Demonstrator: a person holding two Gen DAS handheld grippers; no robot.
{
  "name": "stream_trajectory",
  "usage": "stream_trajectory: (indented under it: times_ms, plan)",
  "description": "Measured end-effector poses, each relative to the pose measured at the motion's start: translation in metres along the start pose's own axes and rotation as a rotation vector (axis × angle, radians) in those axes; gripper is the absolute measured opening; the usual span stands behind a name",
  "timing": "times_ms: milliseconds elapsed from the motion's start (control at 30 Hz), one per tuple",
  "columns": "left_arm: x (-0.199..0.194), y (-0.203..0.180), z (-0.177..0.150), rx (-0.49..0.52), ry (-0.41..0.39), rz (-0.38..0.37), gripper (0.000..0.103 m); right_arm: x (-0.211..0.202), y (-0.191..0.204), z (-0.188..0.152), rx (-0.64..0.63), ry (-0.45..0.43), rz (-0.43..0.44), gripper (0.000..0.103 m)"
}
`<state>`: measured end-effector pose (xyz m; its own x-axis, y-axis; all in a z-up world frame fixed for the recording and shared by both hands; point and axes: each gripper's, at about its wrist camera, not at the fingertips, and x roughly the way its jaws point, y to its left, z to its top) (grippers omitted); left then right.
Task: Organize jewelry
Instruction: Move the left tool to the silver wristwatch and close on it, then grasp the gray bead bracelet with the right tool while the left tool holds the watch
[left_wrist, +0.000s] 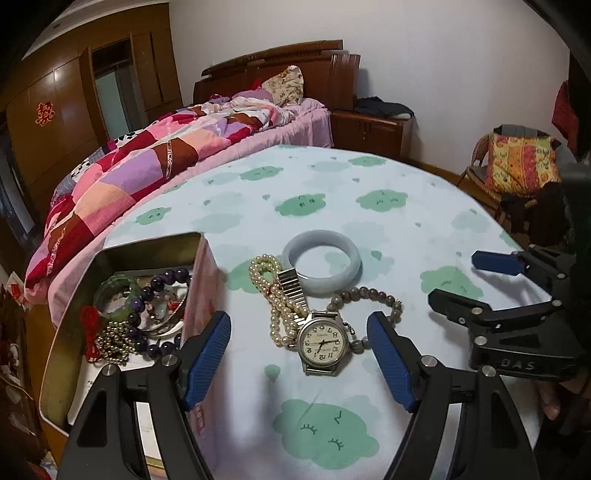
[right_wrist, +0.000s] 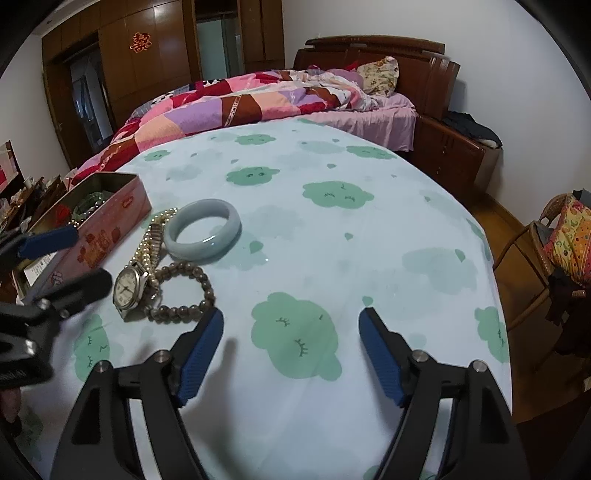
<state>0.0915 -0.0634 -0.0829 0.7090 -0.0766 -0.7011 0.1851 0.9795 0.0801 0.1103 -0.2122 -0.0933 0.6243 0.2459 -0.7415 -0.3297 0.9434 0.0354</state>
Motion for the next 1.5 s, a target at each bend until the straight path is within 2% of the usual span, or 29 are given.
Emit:
stream_trajectory:
  times_ms: [200, 367, 433, 500, 767, 1100, 1300, 1500]
  plan:
    - [0.013, -0.004, -0.002, 0.001, 0.025, 0.004, 0.074, 0.002, 0.0, -0.001, 0.001, 0.016, 0.0, 0.079]
    - [0.022, -0.004, -0.004, -0.011, 0.067, -0.029, 0.053, 0.003, 0.0, -0.001, 0.0, 0.026, -0.001, 0.079]
    - [0.022, -0.004, -0.005, -0.013, 0.069, -0.044, 0.049, 0.004, 0.001, -0.001, -0.004, 0.029, -0.005, 0.079]
    - [0.024, -0.006, -0.005, -0.005, 0.077, -0.066, 0.037, 0.004, 0.002, -0.001, -0.008, 0.03, -0.008, 0.079]
    - [0.022, -0.004, -0.006, -0.015, 0.072, -0.085, 0.037, 0.004, 0.002, -0.001, -0.01, 0.028, -0.014, 0.079]
    - [-0.014, 0.016, -0.002, -0.053, -0.009, -0.084, 0.036, 0.002, 0.006, 0.001, -0.019, 0.026, -0.009, 0.079]
    - [-0.03, 0.026, -0.001, -0.073, -0.041, -0.08, 0.036, -0.003, 0.02, 0.009, -0.052, 0.018, 0.023, 0.079]
    - [-0.044, 0.033, 0.0, -0.09, -0.066, -0.088, 0.036, 0.008, 0.043, 0.017, -0.093, 0.049, 0.09, 0.079]
